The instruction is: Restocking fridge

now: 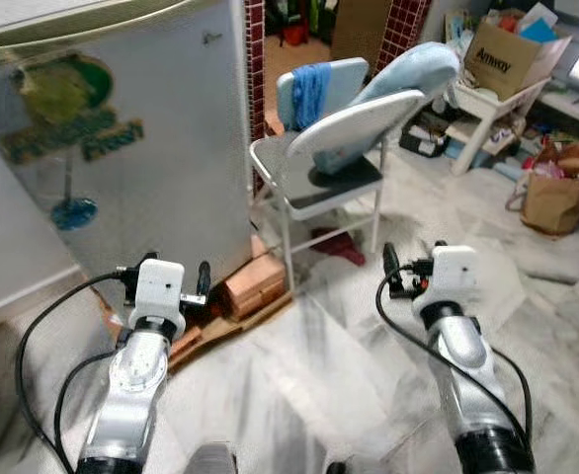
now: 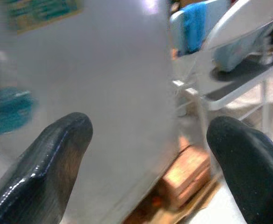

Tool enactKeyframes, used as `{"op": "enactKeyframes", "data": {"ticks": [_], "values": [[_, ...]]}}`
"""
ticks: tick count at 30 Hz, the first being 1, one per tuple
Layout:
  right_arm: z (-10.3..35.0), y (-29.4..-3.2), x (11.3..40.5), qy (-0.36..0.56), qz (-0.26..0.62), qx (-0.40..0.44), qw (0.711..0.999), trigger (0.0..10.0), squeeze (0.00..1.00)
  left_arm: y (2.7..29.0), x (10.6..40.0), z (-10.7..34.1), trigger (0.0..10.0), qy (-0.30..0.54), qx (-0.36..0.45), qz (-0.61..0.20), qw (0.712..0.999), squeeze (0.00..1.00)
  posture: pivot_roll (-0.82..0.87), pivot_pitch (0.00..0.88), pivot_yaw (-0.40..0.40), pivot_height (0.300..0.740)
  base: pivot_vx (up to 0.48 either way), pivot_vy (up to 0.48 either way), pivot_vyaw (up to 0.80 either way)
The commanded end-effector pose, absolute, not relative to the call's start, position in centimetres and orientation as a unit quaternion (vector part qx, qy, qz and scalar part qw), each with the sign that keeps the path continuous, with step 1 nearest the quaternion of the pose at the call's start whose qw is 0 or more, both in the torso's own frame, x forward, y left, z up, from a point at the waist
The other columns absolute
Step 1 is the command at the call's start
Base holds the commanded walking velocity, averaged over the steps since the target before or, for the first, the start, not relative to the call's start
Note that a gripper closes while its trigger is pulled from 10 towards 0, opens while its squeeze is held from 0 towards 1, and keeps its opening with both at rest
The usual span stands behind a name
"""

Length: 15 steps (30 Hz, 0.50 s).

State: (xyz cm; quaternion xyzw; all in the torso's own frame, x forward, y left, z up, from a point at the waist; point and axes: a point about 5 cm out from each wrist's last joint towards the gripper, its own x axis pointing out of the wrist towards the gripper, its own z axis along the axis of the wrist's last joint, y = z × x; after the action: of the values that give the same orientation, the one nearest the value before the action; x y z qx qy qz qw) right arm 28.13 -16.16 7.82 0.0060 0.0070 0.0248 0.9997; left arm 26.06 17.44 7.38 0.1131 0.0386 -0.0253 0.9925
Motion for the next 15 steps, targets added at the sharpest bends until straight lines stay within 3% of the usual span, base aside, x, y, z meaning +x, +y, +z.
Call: {"op": "enactKeyframes", "data": {"ticks": [1, 6, 15], "values": [[8.1, -16.6, 27.8, -0.005, 0.014, -0.007, 1.000, 10.0, 0.00, 17.0, 26.1, 7.6, 10.0, 0.038, 0.112, -0.039, 0.992, 0.00, 0.06, 0.068, 0.022, 0.740, 0.000, 0.469, 0.00], [7.4, -16.9, 26.9, 0.013, 0.016, -0.006, 1.000, 10.0, 0.00, 16.8, 25.5, 7.0, 10.0, 0.050, 0.104, -0.038, 0.993, 0.00, 0.06, 0.073, -0.010, 0.740, 0.000, 0.470, 0.00], [8.4, -15.9, 28.3, 0.000, 0.046, 0.005, 0.999, 10.0, 0.00, 17.7, 25.1, 7.2, 10.0, 0.047, 0.100, -0.012, 0.994, 0.00, 0.09, 0.084, -0.042, 0.740, 0.000, 0.469, -0.70]]}}
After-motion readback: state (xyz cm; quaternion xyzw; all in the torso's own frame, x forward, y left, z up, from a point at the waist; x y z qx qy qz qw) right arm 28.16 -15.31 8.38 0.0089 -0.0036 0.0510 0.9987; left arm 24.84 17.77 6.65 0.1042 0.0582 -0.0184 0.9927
